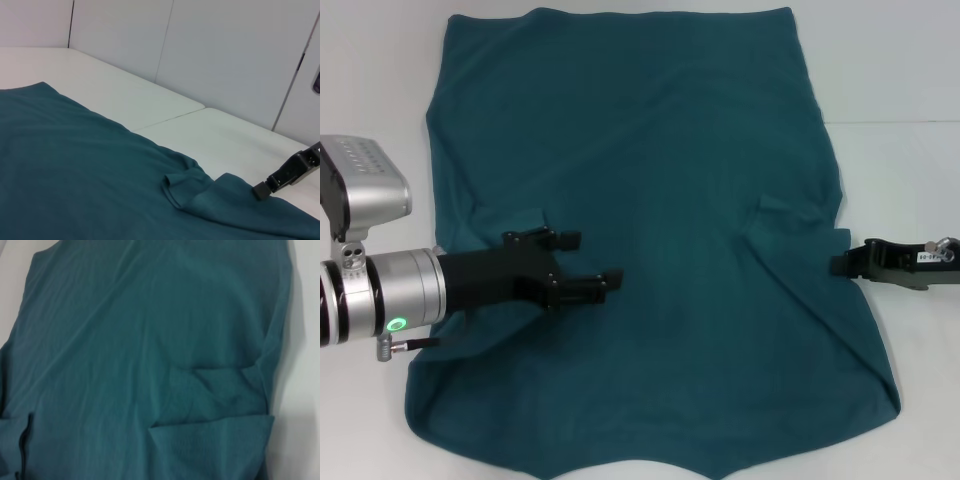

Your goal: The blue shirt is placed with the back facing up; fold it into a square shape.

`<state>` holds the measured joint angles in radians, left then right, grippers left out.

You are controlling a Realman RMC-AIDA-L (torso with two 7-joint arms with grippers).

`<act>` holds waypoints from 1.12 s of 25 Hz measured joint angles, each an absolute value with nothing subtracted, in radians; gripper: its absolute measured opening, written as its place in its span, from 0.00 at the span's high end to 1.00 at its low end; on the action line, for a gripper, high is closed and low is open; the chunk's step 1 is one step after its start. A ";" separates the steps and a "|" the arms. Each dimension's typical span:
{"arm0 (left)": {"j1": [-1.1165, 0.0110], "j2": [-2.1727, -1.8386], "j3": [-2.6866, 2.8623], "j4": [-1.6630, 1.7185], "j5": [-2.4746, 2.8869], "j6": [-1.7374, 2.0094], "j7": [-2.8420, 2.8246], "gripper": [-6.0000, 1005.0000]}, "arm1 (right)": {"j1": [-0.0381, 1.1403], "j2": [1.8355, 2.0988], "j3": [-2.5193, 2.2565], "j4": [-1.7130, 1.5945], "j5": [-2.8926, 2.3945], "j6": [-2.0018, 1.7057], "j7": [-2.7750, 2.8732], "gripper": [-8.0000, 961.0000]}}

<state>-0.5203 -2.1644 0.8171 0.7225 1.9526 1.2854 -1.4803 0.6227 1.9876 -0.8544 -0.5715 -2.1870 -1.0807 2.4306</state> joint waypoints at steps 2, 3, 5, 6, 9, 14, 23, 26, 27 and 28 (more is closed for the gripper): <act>-0.520 -2.164 0.817 0.722 1.953 1.285 -1.480 0.10 | 0.623 1.988 -0.854 -0.571 -2.188 -1.080 2.430 0.79; -0.520 -2.164 0.817 0.722 1.952 1.285 -1.480 0.10 | 0.623 1.988 -0.854 -0.570 -2.188 -1.080 2.430 0.83; -0.520 -2.164 0.818 0.722 1.952 1.284 -1.480 0.10 | 0.623 1.988 -0.854 -0.570 -2.188 -1.079 2.429 0.91; -0.520 -2.164 0.818 0.722 1.952 1.284 -1.480 0.10 | 0.623 1.988 -0.854 -0.570 -2.187 -1.079 2.428 0.92; -0.520 -2.164 0.818 0.722 1.951 1.281 -1.479 0.10 | 0.623 1.990 -0.854 -0.571 -2.186 -1.078 2.418 0.97; -0.520 -2.164 0.818 0.722 1.949 1.274 -1.479 0.10 | 0.630 1.997 -0.853 -0.576 -2.177 -1.090 2.393 0.95; -0.520 -2.164 0.818 0.723 1.946 1.272 -1.478 0.10 | 0.680 2.029 -0.863 -0.576 -2.157 -1.146 2.333 0.89; -0.520 -2.164 0.818 0.723 1.946 1.271 -1.477 0.10 | 0.692 2.045 -0.864 -0.572 -2.162 -1.146 2.316 0.87; -0.520 -2.164 0.818 0.722 1.946 1.271 -1.477 0.10 | 0.694 2.050 -0.864 -0.572 -2.164 -1.150 2.302 0.86; -0.520 -2.164 0.818 0.722 1.945 1.271 -1.477 0.10 | 0.695 2.055 -0.864 -0.572 -2.165 -1.157 2.287 0.85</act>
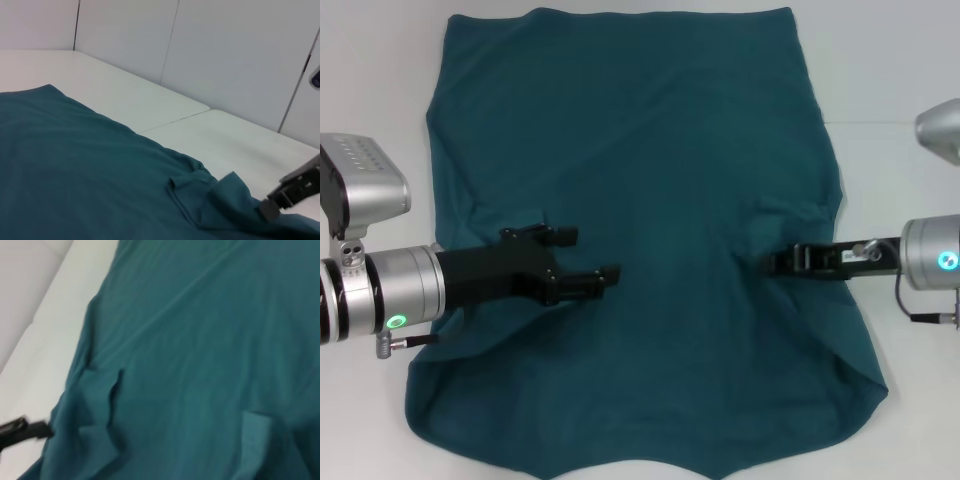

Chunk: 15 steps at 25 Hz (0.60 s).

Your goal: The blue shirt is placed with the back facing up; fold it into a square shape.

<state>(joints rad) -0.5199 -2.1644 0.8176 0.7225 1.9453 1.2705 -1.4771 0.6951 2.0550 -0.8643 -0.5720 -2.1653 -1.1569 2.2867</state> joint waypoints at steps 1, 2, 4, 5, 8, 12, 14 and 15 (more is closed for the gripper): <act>-0.520 -2.164 0.817 0.723 1.945 1.270 -1.477 0.10 | 0.695 2.057 -0.865 -0.572 -2.165 -1.170 2.270 0.85; -0.520 -2.164 0.817 0.723 1.945 1.270 -1.477 0.10 | 0.696 2.059 -0.865 -0.573 -2.165 -1.187 2.251 0.84; -0.519 -2.164 0.816 0.723 1.945 1.270 -1.477 0.10 | 0.696 2.058 -0.864 -0.577 -2.163 -1.224 2.228 0.83; -0.519 -2.164 0.816 0.723 1.945 1.270 -1.477 0.10 | 0.695 2.055 -0.862 -0.579 -2.162 -1.238 2.223 0.82; -0.519 -2.164 0.815 0.722 1.945 1.268 -1.477 0.10 | 0.688 2.040 -0.853 -0.581 -2.152 -1.252 2.226 0.73; -0.517 -2.164 0.812 0.724 1.945 1.258 -1.482 0.10 | 0.677 2.020 -0.823 -0.581 -2.119 -1.272 2.217 0.57; -0.516 -2.164 0.800 0.724 1.945 1.256 -1.486 0.10 | 0.671 2.016 -0.808 -0.582 -2.097 -1.276 2.204 0.52; -0.516 -2.164 0.788 0.725 1.945 1.256 -1.488 0.10 | 0.670 2.015 -0.804 -0.582 -2.082 -1.276 2.189 0.49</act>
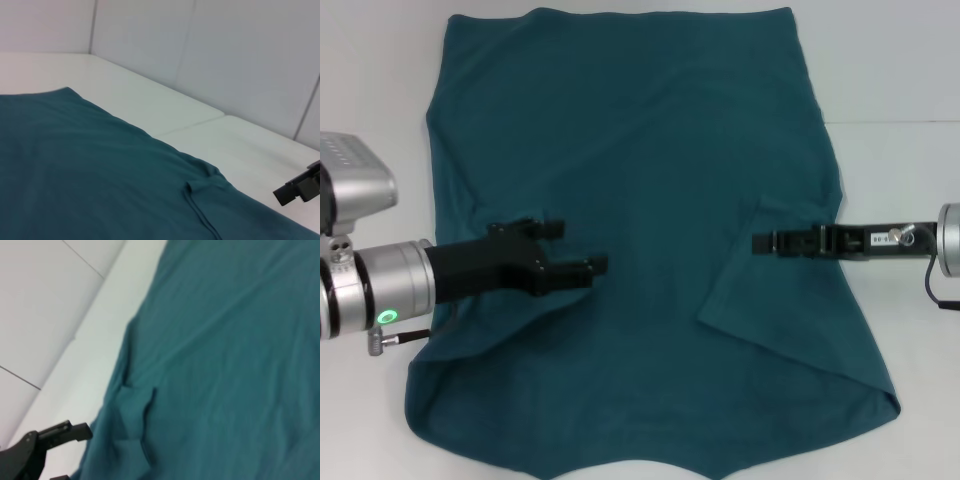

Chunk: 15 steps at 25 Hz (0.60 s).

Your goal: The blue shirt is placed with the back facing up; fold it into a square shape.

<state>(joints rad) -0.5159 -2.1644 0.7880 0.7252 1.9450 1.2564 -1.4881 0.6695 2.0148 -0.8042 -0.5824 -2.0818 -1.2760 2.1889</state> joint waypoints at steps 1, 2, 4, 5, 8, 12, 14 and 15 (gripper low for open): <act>-0.515 -2.165 0.779 0.726 1.945 1.259 -1.492 0.10 | 0.669 2.015 -0.802 -0.582 -2.071 -1.277 2.177 0.47; -0.513 -2.164 0.765 0.728 1.945 1.262 -1.498 0.10 | 0.668 2.016 -0.801 -0.581 -2.059 -1.277 2.160 0.45; -0.506 -2.163 0.737 0.732 1.944 1.271 -1.529 0.10 | 0.668 2.020 -0.801 -0.578 -2.039 -1.276 2.130 0.40; -0.506 -2.163 0.737 0.732 1.944 1.271 -1.529 0.10 | 0.668 2.023 -0.800 -0.577 -2.031 -1.273 2.117 0.38; -0.485 -2.163 0.720 0.754 1.944 1.283 -1.553 0.10 | 0.667 2.030 -0.796 -0.574 -2.003 -1.263 2.092 0.30; -0.433 -2.166 0.702 0.805 1.946 1.314 -1.573 0.10 | 0.661 2.034 -0.788 -0.572 -1.974 -1.225 2.085 0.14; -0.407 -2.167 0.679 0.832 1.945 1.342 -1.579 0.10 | 0.660 2.034 -0.787 -0.571 -1.968 -1.207 2.085 0.09; -0.393 -2.168 0.661 0.846 1.946 1.364 -1.580 0.10 | 0.660 2.034 -0.787 -0.571 -1.967 -1.203 2.085 0.07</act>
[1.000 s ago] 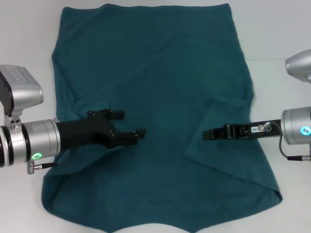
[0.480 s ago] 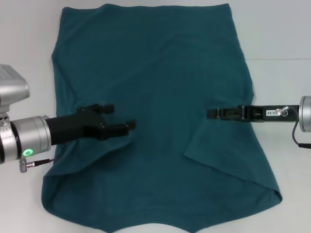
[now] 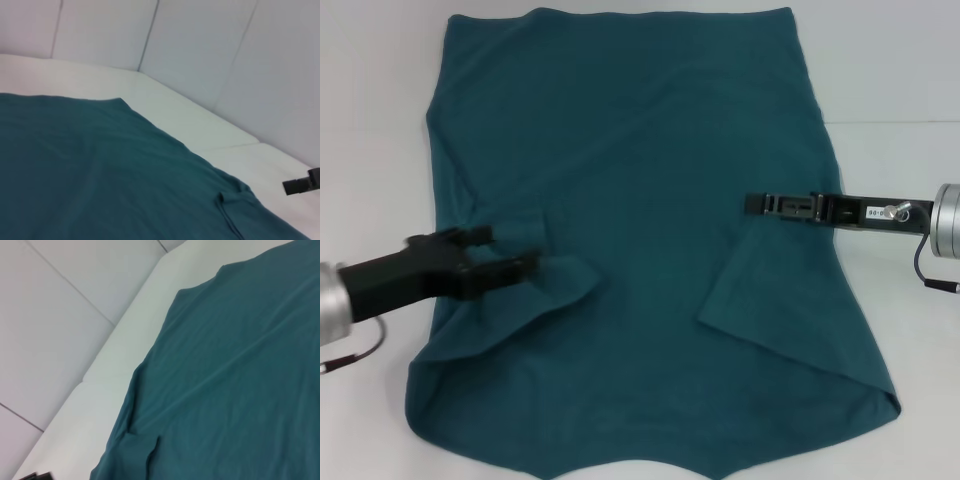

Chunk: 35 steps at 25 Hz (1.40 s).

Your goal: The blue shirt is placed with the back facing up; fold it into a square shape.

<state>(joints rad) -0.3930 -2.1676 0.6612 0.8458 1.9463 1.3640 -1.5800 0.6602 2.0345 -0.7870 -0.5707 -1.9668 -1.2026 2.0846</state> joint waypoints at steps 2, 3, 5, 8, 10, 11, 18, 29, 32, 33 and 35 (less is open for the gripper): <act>-0.373 -2.167 0.625 0.867 1.952 1.408 -1.577 0.10 | 0.660 2.034 -0.787 -0.571 -1.966 -1.197 2.085 0.04; -0.362 -2.167 0.607 0.878 1.955 1.426 -1.575 0.10 | 0.660 2.034 -0.787 -0.572 -1.966 -1.195 2.085 0.03; -0.340 -2.166 0.586 0.897 1.961 1.445 -1.569 0.10 | 0.660 2.034 -0.786 -0.572 -1.966 -1.190 2.085 0.03; -0.304 -2.166 0.575 0.926 1.970 1.461 -1.550 0.10 | 0.660 2.034 -0.785 -0.570 -1.966 -1.182 2.085 0.03; -0.287 -2.167 0.570 0.938 1.986 1.474 -1.523 0.10 | 0.661 2.034 -0.782 -0.570 -1.966 -1.174 2.085 0.03; -0.277 -2.169 0.566 0.945 2.001 1.483 -1.501 0.10 | 0.661 2.034 -0.780 -0.570 -1.965 -1.171 2.085 0.03; -0.258 -2.170 0.509 0.955 2.083 1.492 -1.422 0.10 | 0.661 2.035 -0.773 -0.570 -1.965 -1.164 2.086 0.03; -0.244 -2.170 0.492 0.953 2.151 1.492 -1.406 0.14 | 0.660 2.044 -0.771 -0.569 -1.965 -1.161 2.085 0.03; -0.243 -2.171 0.490 0.950 2.159 1.496 -1.409 0.15 | 0.660 2.045 -0.772 -0.569 -1.965 -1.161 2.085 0.03; -0.243 -2.171 0.491 0.947 2.169 1.495 -1.413 0.15 | 0.660 2.046 -0.771 -0.569 -1.965 -1.161 2.085 0.03; -0.247 -2.171 0.491 0.944 2.190 1.490 -1.419 0.16 | 0.660 2.046 -0.769 -0.569 -1.965 -1.161 2.085 0.03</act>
<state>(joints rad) -0.2466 -2.1706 0.4910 0.9441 2.1899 1.4901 -1.4194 0.6595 2.0461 -0.7695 -0.5691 -1.9648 -1.1608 2.0846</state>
